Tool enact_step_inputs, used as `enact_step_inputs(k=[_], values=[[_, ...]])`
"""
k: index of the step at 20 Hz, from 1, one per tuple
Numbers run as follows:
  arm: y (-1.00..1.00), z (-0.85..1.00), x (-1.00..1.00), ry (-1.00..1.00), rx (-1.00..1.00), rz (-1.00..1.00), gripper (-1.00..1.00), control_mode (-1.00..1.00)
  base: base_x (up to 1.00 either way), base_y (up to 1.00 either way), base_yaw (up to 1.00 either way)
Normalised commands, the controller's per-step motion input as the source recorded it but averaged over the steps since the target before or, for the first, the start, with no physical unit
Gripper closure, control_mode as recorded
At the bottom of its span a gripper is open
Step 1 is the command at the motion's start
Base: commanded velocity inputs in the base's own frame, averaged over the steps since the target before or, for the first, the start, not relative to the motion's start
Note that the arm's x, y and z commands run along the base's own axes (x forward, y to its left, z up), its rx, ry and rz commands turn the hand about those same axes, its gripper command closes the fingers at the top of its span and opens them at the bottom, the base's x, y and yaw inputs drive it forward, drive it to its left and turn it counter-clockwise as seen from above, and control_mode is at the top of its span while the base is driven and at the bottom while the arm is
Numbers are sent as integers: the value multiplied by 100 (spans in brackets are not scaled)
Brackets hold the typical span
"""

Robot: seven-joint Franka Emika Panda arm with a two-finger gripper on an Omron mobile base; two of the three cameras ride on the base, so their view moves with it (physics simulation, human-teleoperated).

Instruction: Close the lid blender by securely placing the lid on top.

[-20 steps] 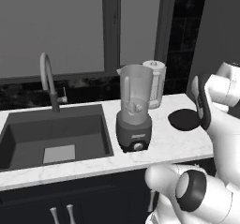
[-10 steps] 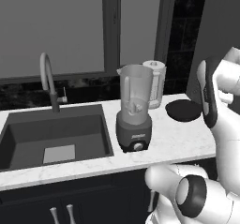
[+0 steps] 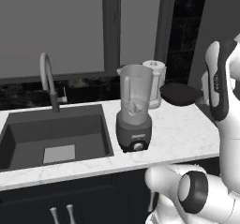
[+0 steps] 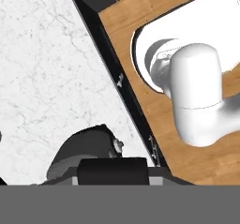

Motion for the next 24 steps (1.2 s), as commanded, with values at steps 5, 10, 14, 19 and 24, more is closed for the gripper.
enact_step_inputs(k=[5, 10, 14, 19, 24], values=[[36, 57, 0, -12, 12, -1, 100, -100, 0, 0, 0], [45, 41, 9, -3, 5, -6, 100, -100, 0, 0, 0], [42, 21, 24, 0, 0, -13, 100, -100, 0, 0, 0], [25, 10, 33, 0, 0, -19, 100, -100, 0, 0, 0], [27, 1, 41, 0, 0, -16, 100, -100, 0, 0, 0]])
